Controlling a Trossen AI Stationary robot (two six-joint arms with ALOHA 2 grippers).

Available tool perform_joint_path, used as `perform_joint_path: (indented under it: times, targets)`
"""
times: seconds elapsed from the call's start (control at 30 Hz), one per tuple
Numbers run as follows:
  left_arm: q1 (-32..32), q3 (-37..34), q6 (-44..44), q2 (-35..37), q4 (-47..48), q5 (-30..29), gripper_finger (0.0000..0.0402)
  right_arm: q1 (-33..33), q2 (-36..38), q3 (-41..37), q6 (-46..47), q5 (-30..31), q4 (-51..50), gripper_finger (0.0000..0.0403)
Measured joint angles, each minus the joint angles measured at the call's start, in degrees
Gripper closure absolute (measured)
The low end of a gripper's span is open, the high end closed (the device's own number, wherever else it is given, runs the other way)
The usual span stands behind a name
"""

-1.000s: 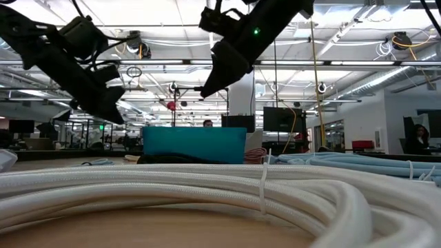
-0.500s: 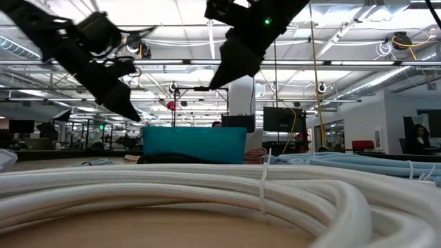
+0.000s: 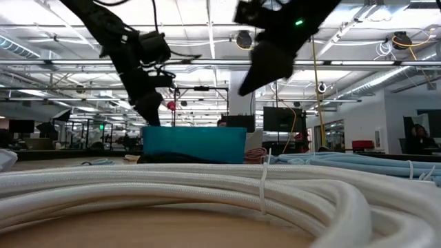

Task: Pick & Place USB Port
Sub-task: Put the white charger cable into the blue bin

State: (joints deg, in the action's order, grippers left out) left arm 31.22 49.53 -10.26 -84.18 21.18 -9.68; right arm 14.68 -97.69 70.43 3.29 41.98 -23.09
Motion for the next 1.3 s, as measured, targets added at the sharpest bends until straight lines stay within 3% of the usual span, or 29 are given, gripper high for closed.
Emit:
perform_joint_path:
  times: [0.23,0.3,0.47,0.77,1.3]
  targets:
    - [7.6,0.4,0.3,-1.3,3.3,7.3,0.0179,7.6,16.9,-9.3,-0.9,12.7,5.4,0.0332]
    - [8.8,0.4,0.1,-1.4,6.2,9.7,0.0167,9.5,21.2,-11.8,-0.7,14.6,7.1,0.0332]
    - [7.8,0.4,-1.7,-1.7,12.0,9.2,0.0159,11.5,27.2,-17.4,-1.1,16.6,11.6,0.0332]
    - [0.9,0.4,-1.6,-2.5,6.8,6.0,0.0158,10.4,26.9,-20.1,-1.0,16.3,14.0,0.0332]
    - [1.0,0.6,-1.2,-15.3,0.7,4.6,0.0158,10.4,26.9,-20.1,-1.6,16.2,14.1,0.0332]
